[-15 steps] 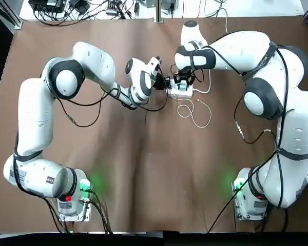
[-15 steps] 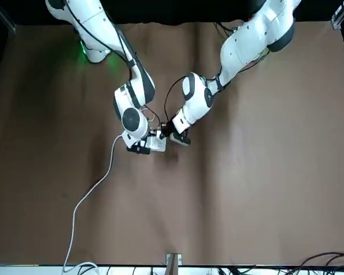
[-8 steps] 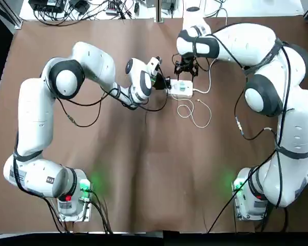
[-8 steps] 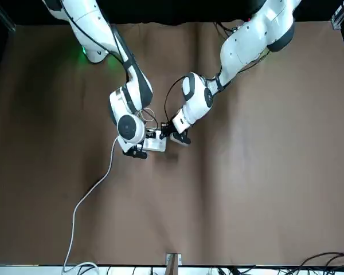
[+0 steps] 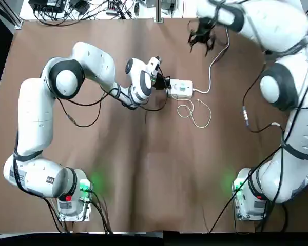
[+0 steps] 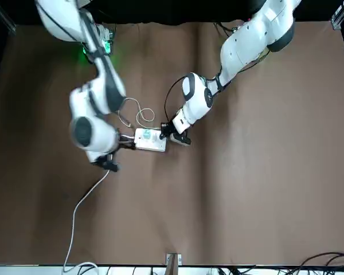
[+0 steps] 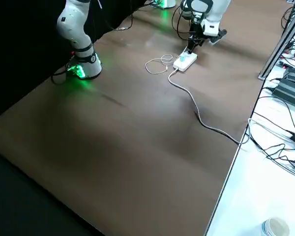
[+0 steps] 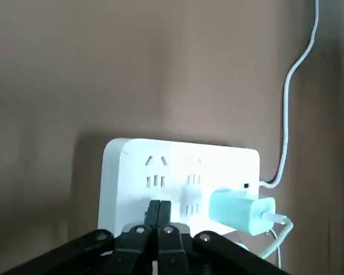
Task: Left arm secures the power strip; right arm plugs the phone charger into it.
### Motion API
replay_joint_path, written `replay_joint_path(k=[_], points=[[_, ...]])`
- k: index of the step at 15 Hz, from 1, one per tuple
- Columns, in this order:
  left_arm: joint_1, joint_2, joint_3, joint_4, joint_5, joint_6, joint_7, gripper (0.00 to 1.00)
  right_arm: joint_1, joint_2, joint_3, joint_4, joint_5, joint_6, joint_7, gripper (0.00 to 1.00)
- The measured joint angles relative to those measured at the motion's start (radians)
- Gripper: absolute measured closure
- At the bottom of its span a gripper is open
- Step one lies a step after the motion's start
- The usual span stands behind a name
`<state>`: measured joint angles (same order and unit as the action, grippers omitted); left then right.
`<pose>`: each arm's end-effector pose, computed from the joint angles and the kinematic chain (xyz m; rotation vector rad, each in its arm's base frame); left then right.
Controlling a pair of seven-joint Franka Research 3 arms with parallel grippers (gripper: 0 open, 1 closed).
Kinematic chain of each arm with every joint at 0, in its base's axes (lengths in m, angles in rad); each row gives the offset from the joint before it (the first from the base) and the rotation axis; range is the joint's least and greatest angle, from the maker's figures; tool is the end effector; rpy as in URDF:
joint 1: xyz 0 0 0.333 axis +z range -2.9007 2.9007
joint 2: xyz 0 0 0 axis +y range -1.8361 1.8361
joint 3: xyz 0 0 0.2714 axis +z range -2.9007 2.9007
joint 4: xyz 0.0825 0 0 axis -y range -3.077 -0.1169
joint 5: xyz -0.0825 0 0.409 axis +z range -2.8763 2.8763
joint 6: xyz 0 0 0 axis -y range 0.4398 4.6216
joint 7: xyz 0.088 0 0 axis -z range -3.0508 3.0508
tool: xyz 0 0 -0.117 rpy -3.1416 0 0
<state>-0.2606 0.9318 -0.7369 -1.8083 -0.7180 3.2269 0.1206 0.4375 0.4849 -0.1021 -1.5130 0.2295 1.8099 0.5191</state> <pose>0.4286 -0.4982 0.1078 2.3785 0.0476 0.1866 0.6247 0.2474 0.3116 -3.0188 0.3818 0.3631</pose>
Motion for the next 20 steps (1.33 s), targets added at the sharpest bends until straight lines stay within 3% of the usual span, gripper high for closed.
replay_joint_path(k=[4, 7, 10, 11, 15, 20], points=[[0.003, -0.010, 0.009, 0.005, 0.000, -0.020, 0.000, 0.99, -0.177, -0.047, -0.003, 0.080, 0.000, -0.120, -0.176, 0.00], [0.007, -0.052, 0.031, 0.012, 0.000, -0.125, -0.007, 0.99, -0.308, -0.048, -0.003, 0.143, 0.000, -0.201, -0.335, 0.00], [0.008, -0.114, 0.081, 0.026, 0.000, -0.285, -0.046, 0.99, -0.377, -0.048, -0.002, 0.211, 0.000, -0.288, -0.402, 0.00], [0.008, -0.155, 0.122, 0.047, 0.001, -0.405, -0.076, 0.99, -0.403, -0.049, -0.002, 0.267, 0.000, -0.357, -0.428, 0.00], [0.010, -0.254, 0.245, 0.094, 0.029, -0.675, -0.100, 0.99, -0.430, -0.090, -0.002, 0.351, -0.078, -0.444, -0.473, 0.00], [0.034, -0.379, 0.371, 0.170, 0.285, -0.997, -0.167, 0.99, -0.447, -0.246, -0.002, 0.318, -0.132, -0.488, -0.551, 0.00]])
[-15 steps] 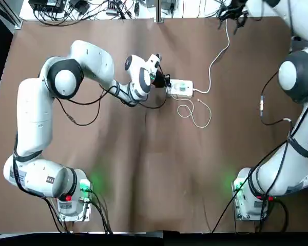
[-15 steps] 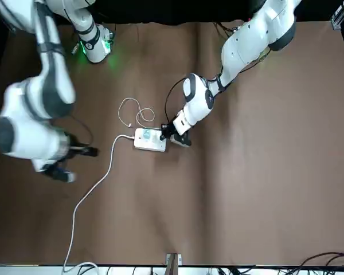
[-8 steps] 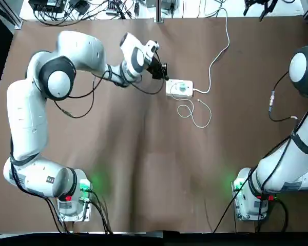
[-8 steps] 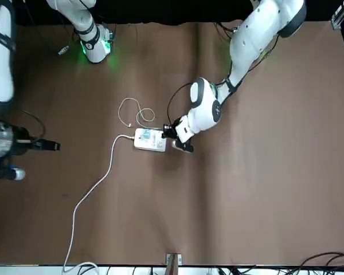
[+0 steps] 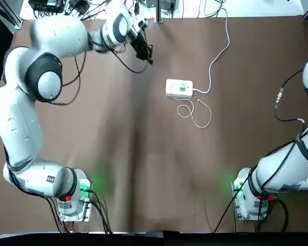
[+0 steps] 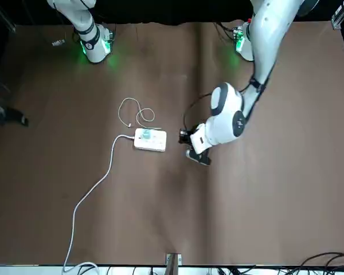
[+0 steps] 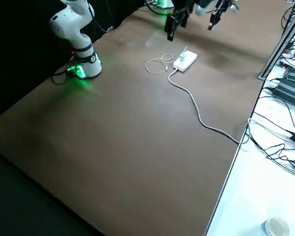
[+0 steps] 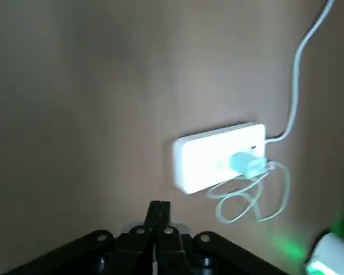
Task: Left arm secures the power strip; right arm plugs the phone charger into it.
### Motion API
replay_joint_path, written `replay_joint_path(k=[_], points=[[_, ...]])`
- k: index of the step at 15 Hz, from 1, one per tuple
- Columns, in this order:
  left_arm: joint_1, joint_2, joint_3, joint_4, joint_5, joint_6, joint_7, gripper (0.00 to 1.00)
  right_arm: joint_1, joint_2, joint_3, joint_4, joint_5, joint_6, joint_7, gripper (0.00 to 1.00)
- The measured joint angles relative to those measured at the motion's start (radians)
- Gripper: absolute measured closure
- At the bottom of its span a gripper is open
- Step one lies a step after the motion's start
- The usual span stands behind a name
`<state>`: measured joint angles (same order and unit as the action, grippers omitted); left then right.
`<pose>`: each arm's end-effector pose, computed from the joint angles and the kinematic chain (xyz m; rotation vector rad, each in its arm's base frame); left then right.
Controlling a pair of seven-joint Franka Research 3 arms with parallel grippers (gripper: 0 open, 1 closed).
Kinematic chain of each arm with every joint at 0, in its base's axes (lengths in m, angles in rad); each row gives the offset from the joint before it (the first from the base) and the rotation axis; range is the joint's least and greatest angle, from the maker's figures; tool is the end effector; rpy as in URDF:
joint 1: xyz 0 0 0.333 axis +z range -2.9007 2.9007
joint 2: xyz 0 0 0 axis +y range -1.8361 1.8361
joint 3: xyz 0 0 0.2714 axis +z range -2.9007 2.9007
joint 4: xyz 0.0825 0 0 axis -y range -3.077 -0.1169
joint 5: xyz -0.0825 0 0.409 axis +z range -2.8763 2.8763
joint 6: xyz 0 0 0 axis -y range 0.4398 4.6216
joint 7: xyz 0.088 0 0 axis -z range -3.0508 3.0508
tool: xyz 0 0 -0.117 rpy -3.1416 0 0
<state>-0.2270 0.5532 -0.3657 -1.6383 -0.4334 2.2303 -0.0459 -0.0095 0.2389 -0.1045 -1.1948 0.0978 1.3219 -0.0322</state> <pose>0.5763 -0.3816 0.2643 2.5929 -0.2979 -0.1524 0.6106 -0.0484 0.5897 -3.0569 0.0938 0.1612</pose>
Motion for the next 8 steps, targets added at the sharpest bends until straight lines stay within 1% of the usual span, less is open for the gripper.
replay_joint_path(k=[1, 2, 3, 4, 5, 6, 8], points=[[0.009, -0.017, 0.021, 0.034, 0.047, -0.080, -0.008, 0.99, 0.000, -0.030, 0.001, -0.027, 0.000, 0.001, 0.002, 0.00], [0.028, -0.035, 0.037, 0.075, 0.092, -0.170, -0.014, 0.99, 0.001, -0.066, 0.005, -0.072, 0.000, 0.021, 0.010, 0.00], [0.052, -0.050, 0.045, 0.114, 0.135, -0.250, -0.014, 0.99, 0.005, -0.107, 0.010, -0.134, 0.000, 0.068, 0.021, 0.00], [0.073, -0.062, 0.047, 0.138, 0.173, -0.296, -0.014, 0.99, 0.010, -0.142, 0.015, -0.186, 0.000, 0.103, 0.028, 0.00], [0.090, -0.076, 0.048, 0.151, 0.213, -0.322, -0.017, 0.99, 0.014, -0.170, 0.019, -0.228, -0.001, 0.123, 0.033, 0.00], [0.102, -0.091, 0.048, 0.157, 0.255, -0.335, -0.030, 0.99, 0.015, -0.189, 0.021, -0.251, -0.001, 0.134, 0.034, 0.00], [0.118, -0.117, 0.049, 0.160, 0.342, -0.362, -0.067, 0.99, 0.015, -0.207, 0.021, -0.262, -0.001, 0.144, 0.034, 0.00]])
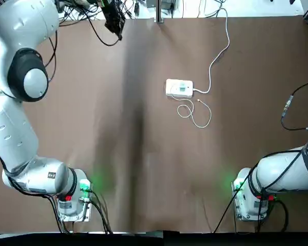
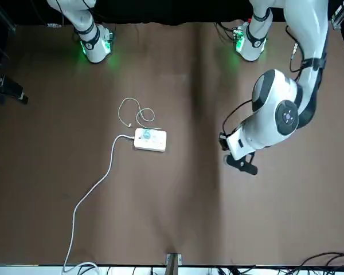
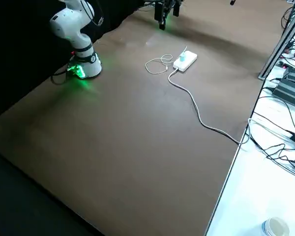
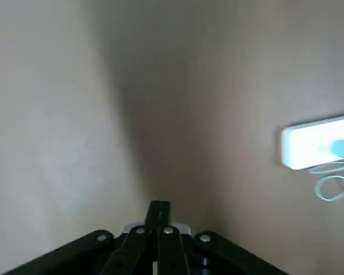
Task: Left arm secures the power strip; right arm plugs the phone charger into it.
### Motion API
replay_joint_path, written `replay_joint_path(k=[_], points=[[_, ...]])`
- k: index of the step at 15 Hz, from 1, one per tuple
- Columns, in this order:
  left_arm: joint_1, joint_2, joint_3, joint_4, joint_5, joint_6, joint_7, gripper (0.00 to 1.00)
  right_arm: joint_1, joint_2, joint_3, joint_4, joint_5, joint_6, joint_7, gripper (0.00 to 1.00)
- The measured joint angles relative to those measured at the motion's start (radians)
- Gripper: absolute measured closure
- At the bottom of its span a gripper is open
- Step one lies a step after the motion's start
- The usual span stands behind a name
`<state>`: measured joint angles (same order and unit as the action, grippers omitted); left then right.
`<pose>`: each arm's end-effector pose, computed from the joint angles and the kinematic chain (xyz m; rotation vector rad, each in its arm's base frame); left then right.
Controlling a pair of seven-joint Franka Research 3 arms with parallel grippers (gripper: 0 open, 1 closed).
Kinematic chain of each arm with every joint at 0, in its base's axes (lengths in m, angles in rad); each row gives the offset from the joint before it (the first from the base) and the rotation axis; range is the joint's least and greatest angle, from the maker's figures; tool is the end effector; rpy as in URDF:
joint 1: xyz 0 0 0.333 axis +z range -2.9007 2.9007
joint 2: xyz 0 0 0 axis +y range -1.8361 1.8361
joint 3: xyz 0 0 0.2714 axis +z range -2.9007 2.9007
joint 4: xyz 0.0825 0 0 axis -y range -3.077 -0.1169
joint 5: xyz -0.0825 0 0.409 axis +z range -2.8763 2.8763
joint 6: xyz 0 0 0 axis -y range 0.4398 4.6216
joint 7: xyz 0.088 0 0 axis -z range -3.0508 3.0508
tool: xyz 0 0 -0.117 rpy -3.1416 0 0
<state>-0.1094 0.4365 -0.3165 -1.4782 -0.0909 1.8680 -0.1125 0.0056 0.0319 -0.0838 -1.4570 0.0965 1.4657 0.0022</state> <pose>0.6300 -0.2670 0.3770 2.9104 -0.3795 -0.1231 0.5764 -0.0323 0.5989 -3.0453 0.1087 0.0298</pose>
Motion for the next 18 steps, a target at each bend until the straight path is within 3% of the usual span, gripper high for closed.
replay_joint_path(k=[5, 9, 18], points=[[0.068, -0.103, 0.034, 0.015, 0.122, -0.056, -0.026, 0.99, -0.001, -0.004, -0.002, -0.003, 0.000, 0.009, 0.002, 0.00], [0.175, -0.245, 0.039, 0.017, 0.128, -0.155, -0.011, 0.99, -0.002, -0.004, -0.005, -0.004, -0.001, 0.015, 0.004, 0.00], [0.284, -0.419, 0.044, 0.016, 0.142, -0.256, 0.037, 0.99, 0.017, -0.004, 0.003, -0.016, -0.006, 0.029, 0.005, 0.00]])
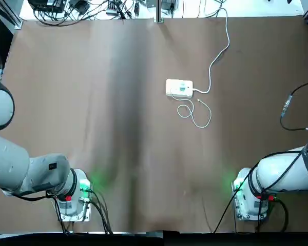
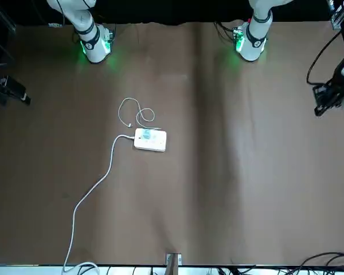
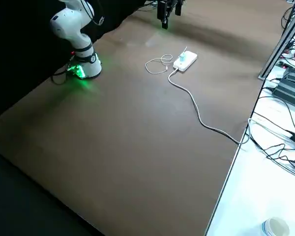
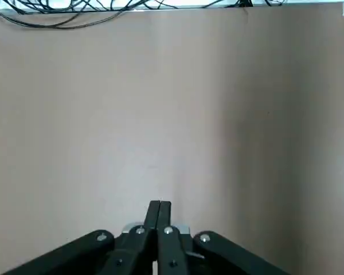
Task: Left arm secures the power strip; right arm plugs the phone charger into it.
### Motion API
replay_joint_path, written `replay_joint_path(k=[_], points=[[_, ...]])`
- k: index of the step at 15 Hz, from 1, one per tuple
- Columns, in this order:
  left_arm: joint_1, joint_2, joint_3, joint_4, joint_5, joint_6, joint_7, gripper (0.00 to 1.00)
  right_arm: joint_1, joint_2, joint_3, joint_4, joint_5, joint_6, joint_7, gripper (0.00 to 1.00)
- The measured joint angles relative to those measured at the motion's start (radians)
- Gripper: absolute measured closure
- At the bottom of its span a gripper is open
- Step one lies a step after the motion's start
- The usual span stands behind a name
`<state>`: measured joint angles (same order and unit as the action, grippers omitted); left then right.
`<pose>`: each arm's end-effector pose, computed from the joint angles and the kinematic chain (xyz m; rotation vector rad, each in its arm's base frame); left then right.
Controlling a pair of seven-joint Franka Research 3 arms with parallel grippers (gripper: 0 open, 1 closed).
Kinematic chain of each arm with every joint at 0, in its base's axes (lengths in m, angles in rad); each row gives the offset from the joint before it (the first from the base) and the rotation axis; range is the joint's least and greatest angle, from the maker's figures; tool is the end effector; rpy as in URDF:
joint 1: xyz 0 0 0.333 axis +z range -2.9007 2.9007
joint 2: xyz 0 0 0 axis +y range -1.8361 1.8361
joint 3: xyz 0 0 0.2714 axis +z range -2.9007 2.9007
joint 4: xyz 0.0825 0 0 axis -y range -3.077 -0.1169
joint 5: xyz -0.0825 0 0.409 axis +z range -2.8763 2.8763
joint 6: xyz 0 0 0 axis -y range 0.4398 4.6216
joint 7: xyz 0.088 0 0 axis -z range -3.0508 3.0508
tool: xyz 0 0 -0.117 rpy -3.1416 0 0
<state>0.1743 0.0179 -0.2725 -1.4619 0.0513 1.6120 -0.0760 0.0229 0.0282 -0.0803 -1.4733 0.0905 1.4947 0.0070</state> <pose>0.5875 -0.0506 0.6183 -3.0995 0.0318 -0.2117 0.5793 -0.0215 0.5955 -3.0522 0.0882 0.0069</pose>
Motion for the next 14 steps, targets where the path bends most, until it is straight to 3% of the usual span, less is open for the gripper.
replay_joint_path(k=[2, 3, 5, 6, 10, 11, 13, 14], points=[[0.000, -0.008, -0.001, -0.002, 0.000, -0.004, -0.003, 0.97, 0.000, 0.000, 0.000, -0.002, -0.001, 0.004, 0.000, 0.00], [-0.001, -0.009, -0.002, -0.004, 0.000, -0.004, -0.003, 0.91, 0.000, 0.000, 0.000, -0.003, -0.001, 0.005, 0.000, 0.00], [0.000, -0.009, -0.002, -0.007, 0.000, -0.004, -0.003, 0.74, 0.000, 0.000, 0.000, -0.003, -0.002, 0.006, 0.000, 0.00], [0.004, -0.009, -0.001, -0.007, -0.004, -0.004, -0.004, 0.60, 0.000, 0.000, 0.000, -0.003, -0.002, 0.006, 0.000, 0.00], [0.008, -0.009, -0.001, -0.007, -0.010, -0.004, -0.005, 0.25, 0.000, 0.000, 0.000, -0.004, -0.003, 0.006, 0.000, 0.00], [0.008, -0.009, -0.001, -0.007, -0.010, -0.004, -0.005, 0.21, 0.000, 0.000, 0.000, -0.004, -0.003, 0.006, 0.000, 0.00], [0.004, -0.009, 0.007, -0.009, -0.011, -0.008, -0.007, 0.00, 0.000, 0.000, 0.000, -0.004, -0.031, 0.006, 0.000, 0.00], [0.004, -0.009, 0.007, -0.009, -0.011, -0.008, -0.007, 0.00, 0.000, 0.000, 0.000, -0.004, -0.031, 0.006, 0.000, 0.00]])
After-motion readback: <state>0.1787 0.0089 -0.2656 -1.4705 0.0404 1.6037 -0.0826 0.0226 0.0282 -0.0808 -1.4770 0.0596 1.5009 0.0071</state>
